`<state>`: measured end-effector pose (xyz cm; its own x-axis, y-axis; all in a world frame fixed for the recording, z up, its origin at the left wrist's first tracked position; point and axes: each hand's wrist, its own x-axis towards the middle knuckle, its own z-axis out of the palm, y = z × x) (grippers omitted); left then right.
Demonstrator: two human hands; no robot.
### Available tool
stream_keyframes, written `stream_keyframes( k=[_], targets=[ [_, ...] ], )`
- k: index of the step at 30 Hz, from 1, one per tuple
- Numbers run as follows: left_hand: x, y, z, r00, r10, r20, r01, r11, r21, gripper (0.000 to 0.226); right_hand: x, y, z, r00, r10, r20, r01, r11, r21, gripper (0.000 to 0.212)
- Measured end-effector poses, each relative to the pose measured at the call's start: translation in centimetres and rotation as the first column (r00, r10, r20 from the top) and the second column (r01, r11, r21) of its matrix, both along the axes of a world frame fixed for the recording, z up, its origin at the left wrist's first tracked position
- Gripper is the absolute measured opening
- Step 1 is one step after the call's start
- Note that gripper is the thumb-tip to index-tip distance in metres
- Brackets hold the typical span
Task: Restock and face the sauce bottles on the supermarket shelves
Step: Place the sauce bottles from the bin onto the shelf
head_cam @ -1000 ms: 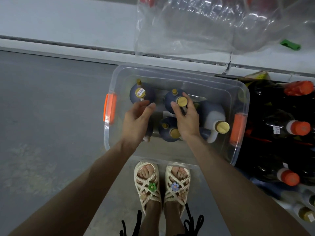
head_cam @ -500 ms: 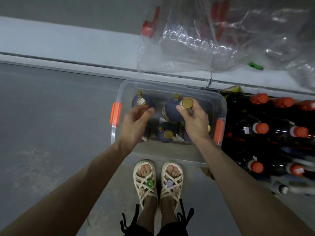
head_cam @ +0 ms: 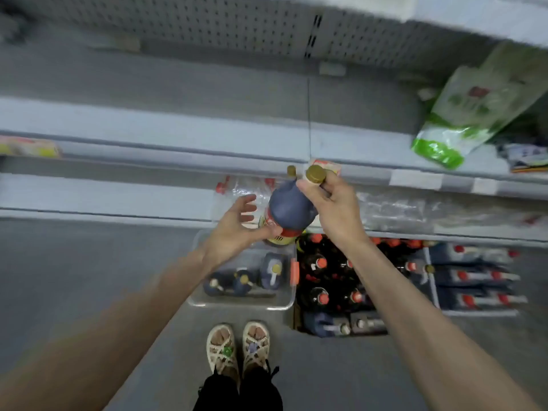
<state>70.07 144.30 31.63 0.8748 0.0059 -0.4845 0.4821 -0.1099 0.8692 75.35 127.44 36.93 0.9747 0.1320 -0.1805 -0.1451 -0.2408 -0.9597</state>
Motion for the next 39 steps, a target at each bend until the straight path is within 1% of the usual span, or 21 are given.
stream_keyframes(
  k=[2,4,7,10,13,15,16,17,19,22,24,28,31,34,36,37,39],
  targets=[
    [1.5,-0.4,6.3,0.992,-0.100,0.074,0.100,0.995,0.006,0.106,0.4,-0.9,7.4,0.996,0.015,0.083,-0.014,1.000,-0.009,0.010],
    [3.0,-0.7,12.8,0.970,-0.180,0.162,0.181,0.983,0.008,0.120,0.6,-1.7,15.2,0.981,0.043,0.191,-0.040,0.999,-0.019,0.014],
    [5.0,-1.5,22.8,0.901,-0.298,0.316,0.295,0.954,0.058,0.133,0.0,-2.6,26.5,0.933,0.080,0.350,-0.066,0.996,-0.054,0.017],
    [5.9,-2.8,32.3,0.817,-0.367,0.445,0.389,0.920,0.045,0.125,-1.0,-3.9,35.9,0.870,0.086,0.485,-0.054,0.995,-0.081,0.019],
    [5.4,-4.8,40.5,0.710,-0.413,0.570,0.474,0.879,0.047,0.116,-2.4,-5.2,43.8,0.807,0.088,0.584,-0.044,0.995,-0.088,0.017],
    [4.8,-6.3,44.8,0.605,-0.476,0.638,0.564,0.822,0.078,0.110,-3.6,-6.2,47.9,0.764,0.093,0.639,-0.028,0.993,-0.111,0.023],
    [4.4,-7.1,46.6,0.563,-0.492,0.664,0.586,0.804,0.099,0.103,-4.1,-6.8,49.6,0.738,0.088,0.669,-0.016,0.993,-0.113,0.025],
    [4.0,-7.9,48.3,0.541,-0.490,0.684,0.589,0.801,0.107,0.097,-4.7,-7.4,51.1,0.717,0.075,0.693,-0.005,0.995,-0.102,0.024],
    [3.0,-9.8,51.2,0.522,-0.452,0.723,0.553,0.825,0.117,0.091,-5.9,-9.1,53.8,0.677,0.044,0.735,0.012,0.997,-0.071,0.019],
    [1.5,-13.1,54.3,0.491,-0.403,0.773,0.503,0.855,0.126,0.083,-7.6,-12.2,56.8,0.601,0.041,0.798,0.042,0.996,-0.083,0.017],
    [0.5,-15.8,55.9,0.460,-0.379,0.803,0.475,0.869,0.138,0.079,-8.7,-14.9,58.1,0.567,0.033,0.823,0.042,0.997,-0.069,0.012],
    [-1.7,-22.7,57.7,0.432,-0.329,0.840,0.428,0.895,0.130,0.083,-10.8,-21.5,59.4,0.524,0.018,0.852,0.020,0.999,-0.033,0.009],
    [-3.2,-29.0,58.2,0.428,-0.290,0.856,0.409,0.907,0.103,0.074,-12.4,-27.2,59.9,0.528,0.004,0.850,0.017,1.000,-0.015,0.014],
    [-4.6,-35.0,58.2,0.422,-0.243,0.874,0.392,0.918,0.066,0.068,-13.4,-33.4,59.6,0.546,-0.004,0.838,0.017,1.000,-0.006,0.027],
    [-5.0,-38.4,58.3,0.433,-0.222,0.874,0.385,0.922,0.044,0.063,-13.8,-37.1,59.3,0.581,-0.016,0.814,-0.005,1.000,0.023,0.026],
    [-5.2,-39.8,58.5,0.442,-0.229,0.867,0.388,0.921,0.046,0.064,-14.0,-38.7,59.1,0.598,-0.023,0.801,-0.012,0.999,0.037,0.026],
    [-5.0,-42.4,59.0,0.452,-0.268,0.851,0.387,0.918,0.084,0.078,-14.0,-41.4,59.2,0.608,-0.048,0.793,0.009,0.999,0.053,0.029]
  ],
)
